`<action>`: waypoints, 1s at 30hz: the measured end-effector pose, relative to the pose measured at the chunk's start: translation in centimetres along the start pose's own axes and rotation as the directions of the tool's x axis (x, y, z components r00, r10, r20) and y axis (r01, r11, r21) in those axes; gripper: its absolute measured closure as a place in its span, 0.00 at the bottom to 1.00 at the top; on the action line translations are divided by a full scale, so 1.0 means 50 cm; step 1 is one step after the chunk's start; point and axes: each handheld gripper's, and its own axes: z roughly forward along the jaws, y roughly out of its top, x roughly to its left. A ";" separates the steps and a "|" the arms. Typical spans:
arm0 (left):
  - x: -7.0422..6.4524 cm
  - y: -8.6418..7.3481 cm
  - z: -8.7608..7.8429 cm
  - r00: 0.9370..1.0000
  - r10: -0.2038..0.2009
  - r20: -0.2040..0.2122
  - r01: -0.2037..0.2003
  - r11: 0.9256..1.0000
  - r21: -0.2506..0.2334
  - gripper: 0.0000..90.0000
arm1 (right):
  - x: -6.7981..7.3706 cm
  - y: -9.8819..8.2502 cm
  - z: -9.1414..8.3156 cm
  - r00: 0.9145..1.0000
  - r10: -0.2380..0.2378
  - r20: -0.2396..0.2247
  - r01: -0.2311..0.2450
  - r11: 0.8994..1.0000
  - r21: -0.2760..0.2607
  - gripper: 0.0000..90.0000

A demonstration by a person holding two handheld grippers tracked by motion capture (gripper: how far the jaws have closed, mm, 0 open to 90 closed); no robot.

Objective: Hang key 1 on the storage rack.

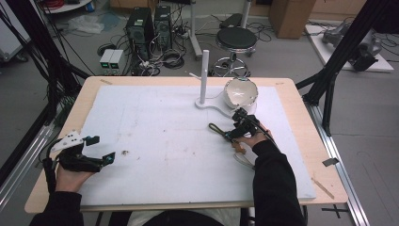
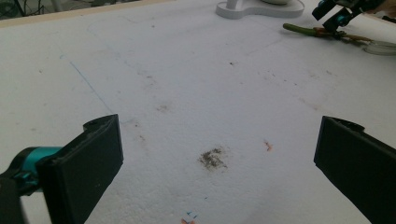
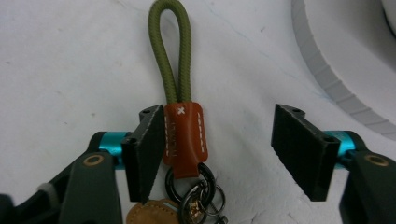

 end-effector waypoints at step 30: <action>-0.001 0.000 -0.001 1.000 0.002 0.005 -0.002 1.000 0.003 0.02 | 0.019 0.001 -0.031 1.000 0.002 0.008 -0.002 0.999 -0.051 0.85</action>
